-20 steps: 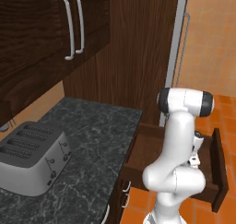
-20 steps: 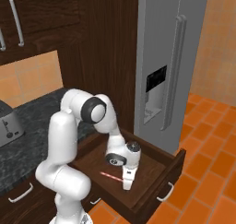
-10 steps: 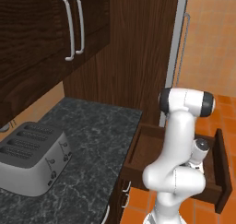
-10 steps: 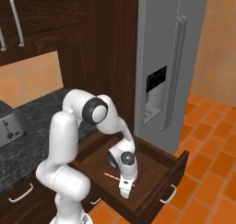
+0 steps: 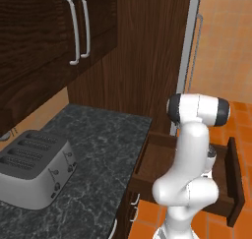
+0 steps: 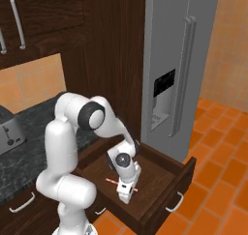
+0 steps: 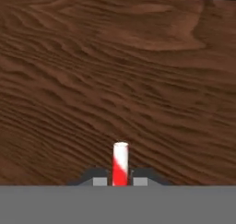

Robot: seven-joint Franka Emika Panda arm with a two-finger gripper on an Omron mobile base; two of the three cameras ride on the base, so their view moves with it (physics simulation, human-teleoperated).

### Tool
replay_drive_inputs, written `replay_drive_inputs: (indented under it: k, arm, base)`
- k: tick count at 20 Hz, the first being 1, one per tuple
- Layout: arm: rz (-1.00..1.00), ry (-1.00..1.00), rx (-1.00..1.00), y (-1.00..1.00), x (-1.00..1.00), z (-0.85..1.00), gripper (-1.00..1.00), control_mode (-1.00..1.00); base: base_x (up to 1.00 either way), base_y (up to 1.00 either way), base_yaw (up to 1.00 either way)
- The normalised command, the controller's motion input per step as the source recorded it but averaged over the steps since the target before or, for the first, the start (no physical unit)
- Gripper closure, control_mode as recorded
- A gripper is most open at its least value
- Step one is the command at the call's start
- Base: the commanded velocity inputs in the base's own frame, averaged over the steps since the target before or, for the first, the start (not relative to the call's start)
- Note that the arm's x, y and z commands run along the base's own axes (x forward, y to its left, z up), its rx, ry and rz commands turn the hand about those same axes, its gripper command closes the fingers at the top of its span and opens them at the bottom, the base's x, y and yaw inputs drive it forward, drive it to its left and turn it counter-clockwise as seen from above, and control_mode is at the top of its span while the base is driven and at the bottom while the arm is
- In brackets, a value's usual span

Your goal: Take a straw from the drawer in front and place it inside the glass cup on the dining counter.

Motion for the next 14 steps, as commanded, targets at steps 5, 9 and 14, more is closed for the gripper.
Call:
replay_drive_inputs:
  k: [5,9,14]
  arm:
    - [0.00,0.00,0.11,-0.44,0.00,1.00,1.00,-1.00]
    - [0.00,0.03,0.15,-0.39,0.31,1.00,1.00,-1.00]
    - [0.00,0.14,0.21,-0.17,0.51,1.00,1.00,-1.00]
  base:
    - [0.00,0.00,0.00]
    - [0.00,0.00,0.00]
    - [0.00,0.00,0.00]
